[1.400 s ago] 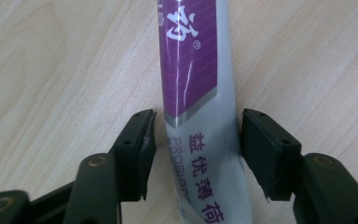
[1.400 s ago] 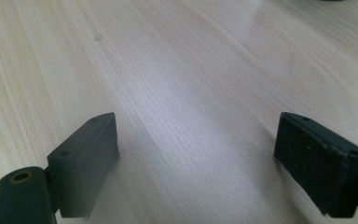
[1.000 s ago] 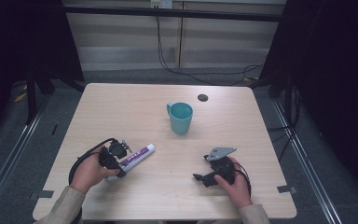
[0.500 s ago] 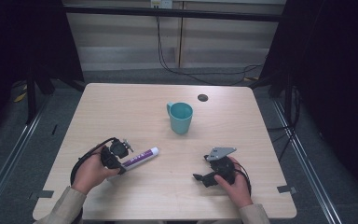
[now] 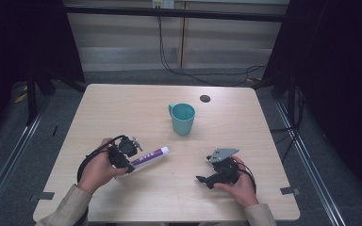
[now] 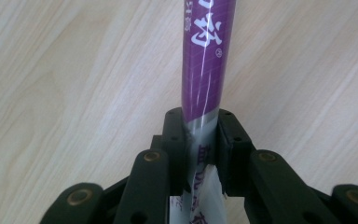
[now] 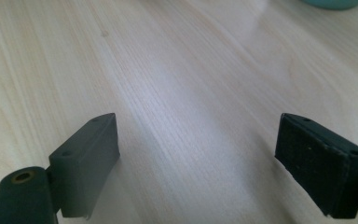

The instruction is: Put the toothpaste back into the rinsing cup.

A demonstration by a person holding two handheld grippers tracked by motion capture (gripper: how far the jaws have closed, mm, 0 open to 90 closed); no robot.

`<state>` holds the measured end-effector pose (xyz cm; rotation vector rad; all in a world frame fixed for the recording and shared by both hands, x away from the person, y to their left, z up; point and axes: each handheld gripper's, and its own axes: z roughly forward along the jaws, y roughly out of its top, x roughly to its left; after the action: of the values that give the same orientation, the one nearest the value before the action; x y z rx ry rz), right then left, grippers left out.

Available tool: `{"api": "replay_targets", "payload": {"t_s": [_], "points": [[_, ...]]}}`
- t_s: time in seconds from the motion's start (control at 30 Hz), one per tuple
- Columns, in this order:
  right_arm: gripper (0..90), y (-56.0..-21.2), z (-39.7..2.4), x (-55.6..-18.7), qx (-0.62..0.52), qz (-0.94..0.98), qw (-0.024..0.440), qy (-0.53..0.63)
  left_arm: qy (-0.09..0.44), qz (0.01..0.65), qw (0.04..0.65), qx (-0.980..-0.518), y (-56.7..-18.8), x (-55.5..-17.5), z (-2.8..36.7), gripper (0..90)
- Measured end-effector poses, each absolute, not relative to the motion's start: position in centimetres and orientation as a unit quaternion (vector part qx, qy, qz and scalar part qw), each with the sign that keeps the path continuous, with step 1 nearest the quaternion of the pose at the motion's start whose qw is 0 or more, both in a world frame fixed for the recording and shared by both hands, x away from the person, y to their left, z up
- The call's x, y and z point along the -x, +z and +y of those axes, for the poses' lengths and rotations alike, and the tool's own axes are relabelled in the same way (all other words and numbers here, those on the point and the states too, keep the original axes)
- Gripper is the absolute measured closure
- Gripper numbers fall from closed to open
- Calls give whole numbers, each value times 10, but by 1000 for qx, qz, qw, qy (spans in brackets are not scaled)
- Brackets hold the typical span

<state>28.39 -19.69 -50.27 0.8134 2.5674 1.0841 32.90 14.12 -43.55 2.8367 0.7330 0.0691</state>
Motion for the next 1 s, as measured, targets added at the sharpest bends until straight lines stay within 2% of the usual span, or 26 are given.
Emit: {"api": "replay_targets", "payload": {"t_s": [0.43,1.0], "points": [[134,-451,-174,-290,-197,910,137,338,13,205,119,-971,-419,-324,104,758],[179,-427,-157,-297,-147,927,127,322,8,166,127,-978,-412,-322,79,757]]}}
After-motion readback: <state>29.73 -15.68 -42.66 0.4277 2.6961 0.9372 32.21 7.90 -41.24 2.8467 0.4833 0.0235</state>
